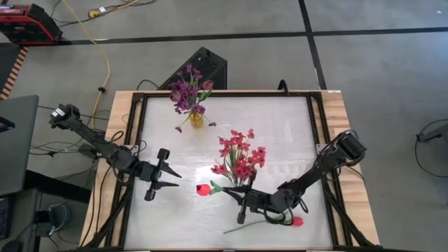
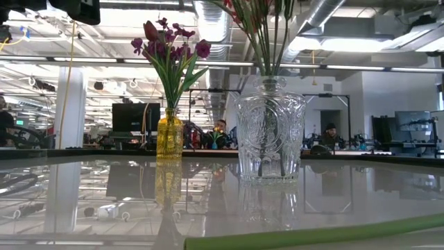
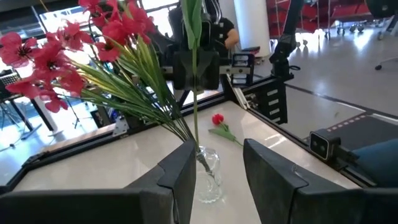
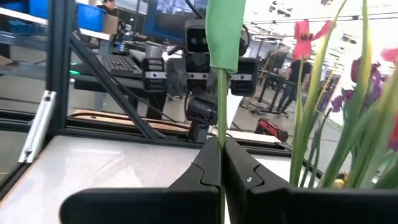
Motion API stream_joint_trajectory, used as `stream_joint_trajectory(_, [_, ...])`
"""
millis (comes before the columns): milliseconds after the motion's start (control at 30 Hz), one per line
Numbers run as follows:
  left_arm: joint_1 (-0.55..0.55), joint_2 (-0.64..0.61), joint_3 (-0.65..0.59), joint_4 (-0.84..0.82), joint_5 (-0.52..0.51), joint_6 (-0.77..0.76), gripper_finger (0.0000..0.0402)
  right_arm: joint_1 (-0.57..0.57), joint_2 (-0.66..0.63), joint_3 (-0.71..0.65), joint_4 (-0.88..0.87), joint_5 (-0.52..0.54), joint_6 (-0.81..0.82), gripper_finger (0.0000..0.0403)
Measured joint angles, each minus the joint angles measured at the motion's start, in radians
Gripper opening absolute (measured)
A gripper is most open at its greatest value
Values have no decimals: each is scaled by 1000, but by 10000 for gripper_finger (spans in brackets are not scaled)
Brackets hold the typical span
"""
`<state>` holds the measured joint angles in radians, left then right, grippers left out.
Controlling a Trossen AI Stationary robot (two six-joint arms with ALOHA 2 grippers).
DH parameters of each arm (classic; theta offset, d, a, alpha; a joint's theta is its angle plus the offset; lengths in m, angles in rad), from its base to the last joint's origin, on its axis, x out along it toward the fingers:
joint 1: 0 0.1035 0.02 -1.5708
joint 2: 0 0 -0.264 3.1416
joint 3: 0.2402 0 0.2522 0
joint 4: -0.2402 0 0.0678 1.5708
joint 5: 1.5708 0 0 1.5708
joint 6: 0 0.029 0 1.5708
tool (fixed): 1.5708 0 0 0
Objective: Sort flowers into vase by color
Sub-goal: Put the top red flower into the transparent vase
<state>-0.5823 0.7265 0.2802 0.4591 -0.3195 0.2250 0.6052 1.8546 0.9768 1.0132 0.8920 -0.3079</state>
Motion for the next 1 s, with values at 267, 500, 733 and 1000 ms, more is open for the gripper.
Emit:
stream_joint_trajectory(267, [0,2,0,-6,-6,-4,124,-6,34,0,9,41,27,24])
stream_joint_trajectory(500, [0,2,0,-18,-14,-29,124,10,33,0,-51,102,22,38])
stream_joint_trajectory(733, [0,2,0,-28,-33,-46,124,10,30,0,-78,118,19,109])
stream_joint_trajectory(1000, [0,2,0,-41,-32,-81,124,30,-11,0,-126,210,20,177])
